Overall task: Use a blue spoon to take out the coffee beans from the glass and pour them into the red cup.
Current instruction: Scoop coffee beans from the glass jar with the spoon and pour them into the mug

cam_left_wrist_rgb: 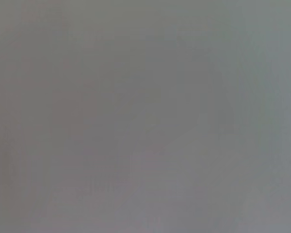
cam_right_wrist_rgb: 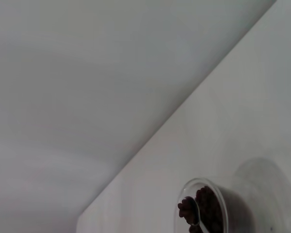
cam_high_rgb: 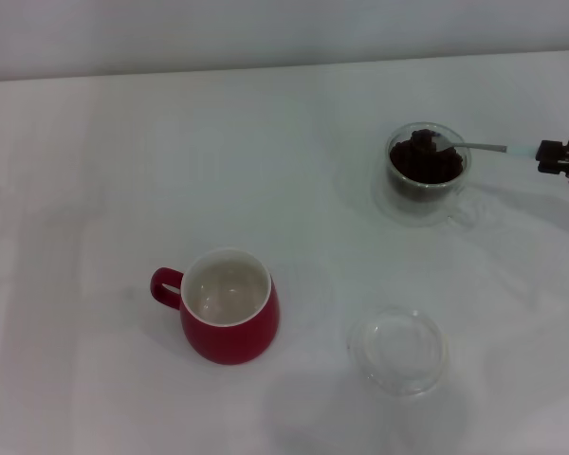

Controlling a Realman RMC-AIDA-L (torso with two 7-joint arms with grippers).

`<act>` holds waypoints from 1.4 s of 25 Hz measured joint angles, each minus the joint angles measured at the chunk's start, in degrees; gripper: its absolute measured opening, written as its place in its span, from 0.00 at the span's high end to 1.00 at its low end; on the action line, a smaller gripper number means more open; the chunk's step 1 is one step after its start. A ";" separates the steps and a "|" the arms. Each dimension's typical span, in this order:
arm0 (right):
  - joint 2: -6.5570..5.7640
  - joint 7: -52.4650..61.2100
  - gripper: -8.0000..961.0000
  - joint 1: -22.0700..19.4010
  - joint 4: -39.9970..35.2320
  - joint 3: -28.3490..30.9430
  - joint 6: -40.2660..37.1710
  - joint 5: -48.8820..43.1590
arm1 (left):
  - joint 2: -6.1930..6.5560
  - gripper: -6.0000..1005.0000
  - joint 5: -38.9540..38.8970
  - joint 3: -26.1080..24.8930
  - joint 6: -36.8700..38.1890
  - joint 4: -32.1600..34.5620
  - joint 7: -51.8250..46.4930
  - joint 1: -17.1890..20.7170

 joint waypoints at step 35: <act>7.91 -4.63 0.84 9.92 0.62 -0.22 -10.73 -9.25 | -0.13 0.22 -0.40 0.00 -0.44 0.01 0.00 -0.87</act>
